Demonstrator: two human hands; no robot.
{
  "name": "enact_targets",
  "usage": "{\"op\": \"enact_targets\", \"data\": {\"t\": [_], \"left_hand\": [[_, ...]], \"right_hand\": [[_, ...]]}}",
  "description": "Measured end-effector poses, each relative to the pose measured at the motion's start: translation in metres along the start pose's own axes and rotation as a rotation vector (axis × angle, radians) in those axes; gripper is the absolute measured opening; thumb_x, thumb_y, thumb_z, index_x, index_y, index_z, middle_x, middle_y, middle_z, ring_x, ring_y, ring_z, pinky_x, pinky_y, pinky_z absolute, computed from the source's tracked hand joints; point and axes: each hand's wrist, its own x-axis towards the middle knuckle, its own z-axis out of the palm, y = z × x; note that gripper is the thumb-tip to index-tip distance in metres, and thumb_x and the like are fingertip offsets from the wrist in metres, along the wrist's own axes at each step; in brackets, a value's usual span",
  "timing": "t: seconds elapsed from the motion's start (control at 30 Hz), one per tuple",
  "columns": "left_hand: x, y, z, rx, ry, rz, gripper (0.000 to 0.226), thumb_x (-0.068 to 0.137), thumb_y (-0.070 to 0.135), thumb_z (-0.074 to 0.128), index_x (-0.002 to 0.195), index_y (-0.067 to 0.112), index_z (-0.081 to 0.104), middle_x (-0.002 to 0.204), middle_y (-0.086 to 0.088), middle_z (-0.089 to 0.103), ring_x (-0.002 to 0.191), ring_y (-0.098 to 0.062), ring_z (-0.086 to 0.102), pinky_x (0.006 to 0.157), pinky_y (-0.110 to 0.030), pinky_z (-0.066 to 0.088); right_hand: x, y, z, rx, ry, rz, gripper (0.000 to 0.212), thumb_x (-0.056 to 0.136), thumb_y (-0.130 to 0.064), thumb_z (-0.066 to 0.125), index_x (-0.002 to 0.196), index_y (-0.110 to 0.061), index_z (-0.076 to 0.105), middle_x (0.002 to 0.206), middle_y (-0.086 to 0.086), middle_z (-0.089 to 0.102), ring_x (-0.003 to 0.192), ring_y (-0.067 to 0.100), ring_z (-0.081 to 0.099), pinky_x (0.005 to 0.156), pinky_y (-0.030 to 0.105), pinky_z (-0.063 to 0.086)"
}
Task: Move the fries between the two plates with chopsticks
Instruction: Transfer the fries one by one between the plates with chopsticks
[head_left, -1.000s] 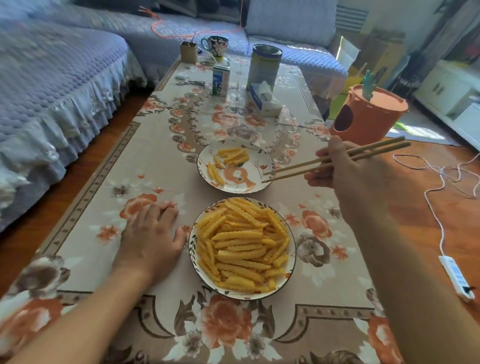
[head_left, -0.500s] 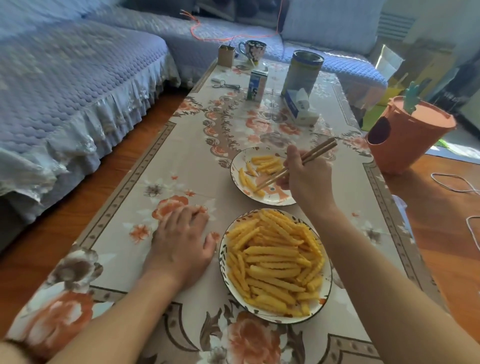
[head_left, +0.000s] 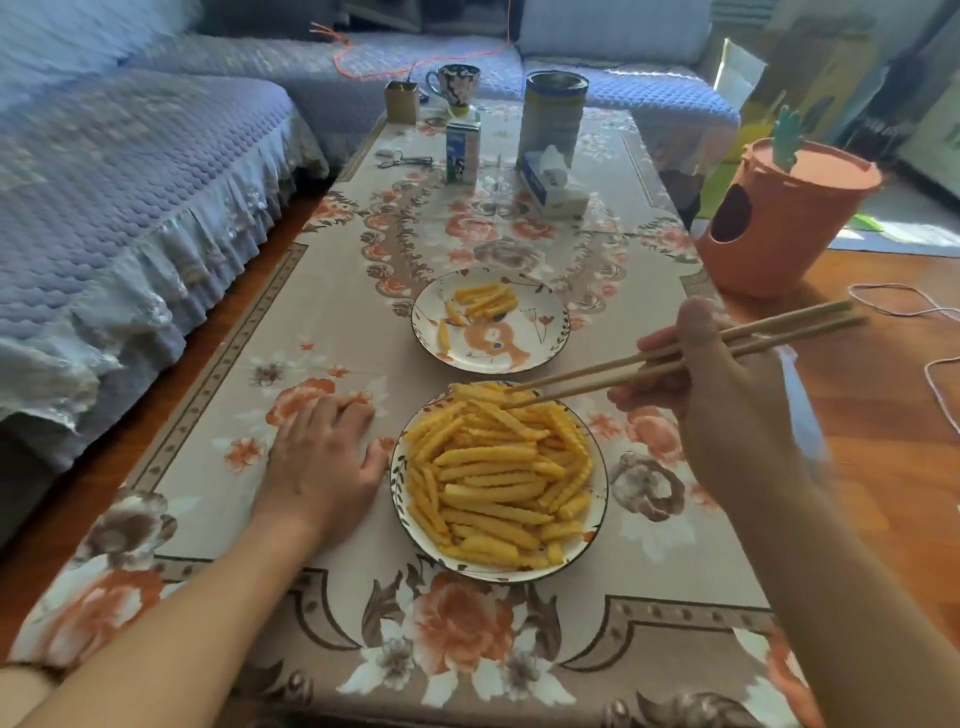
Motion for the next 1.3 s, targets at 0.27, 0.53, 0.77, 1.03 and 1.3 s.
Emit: {"op": "enact_targets", "data": {"t": [0.27, 0.53, 0.77, 1.03, 1.3], "left_hand": [[0.001, 0.002, 0.001, -0.020, 0.006, -0.008, 0.040, 0.096, 0.036, 0.056, 0.133, 0.020, 0.057, 0.137, -0.007, 0.053, 0.132, -0.027, 0.042, 0.113, -0.049, 0.034], [0.001, 0.003, 0.000, -0.021, 0.003, -0.006, 0.049, 0.092, 0.044, 0.044, 0.132, 0.019, 0.059, 0.135, -0.006, 0.054, 0.129, -0.026, 0.042, 0.110, -0.047, 0.035], [0.000, 0.001, 0.000, -0.010, 0.020, 0.009, 0.046, 0.091, 0.044, 0.045, 0.128, 0.020, 0.060, 0.131, -0.003, 0.055, 0.125, -0.024, 0.046, 0.107, -0.045, 0.039], [0.002, -0.002, 0.002, -0.017, 0.012, 0.020, 0.048, 0.091, 0.046, 0.041, 0.130, 0.023, 0.057, 0.134, -0.001, 0.053, 0.128, -0.022, 0.043, 0.110, -0.046, 0.038], [0.002, -0.003, 0.004, -0.002, 0.017, 0.038, 0.046, 0.092, 0.046, 0.040, 0.128, 0.023, 0.057, 0.134, -0.001, 0.052, 0.129, -0.022, 0.041, 0.109, -0.046, 0.039]], "right_hand": [[-0.004, 0.005, -0.022, -0.057, -0.020, -0.021, 0.037, 0.105, -0.030, 0.054, 0.081, -0.007, 0.069, 0.058, 0.016, 0.066, 0.051, 0.033, 0.068, 0.051, 0.033, 0.058], [0.011, 0.017, -0.040, 0.068, 0.100, 0.080, 0.031, 0.107, -0.027, 0.051, 0.093, -0.004, 0.068, 0.064, 0.008, 0.068, 0.062, 0.028, 0.072, 0.060, 0.034, 0.062], [0.043, 0.036, 0.018, -0.113, 0.055, -0.004, 0.028, 0.105, -0.027, 0.055, 0.094, -0.007, 0.071, 0.081, 0.017, 0.074, 0.074, 0.031, 0.076, 0.072, 0.040, 0.065], [0.115, 0.058, 0.063, -0.263, 0.047, -0.055, 0.026, 0.103, -0.028, 0.059, 0.084, -0.015, 0.070, 0.085, 0.022, 0.073, 0.068, 0.028, 0.073, 0.069, 0.034, 0.064], [0.119, 0.059, 0.046, -0.255, 0.054, -0.086, 0.033, 0.103, -0.029, 0.059, 0.094, -0.001, 0.072, 0.079, 0.018, 0.074, 0.070, 0.030, 0.075, 0.067, 0.037, 0.065]]}}
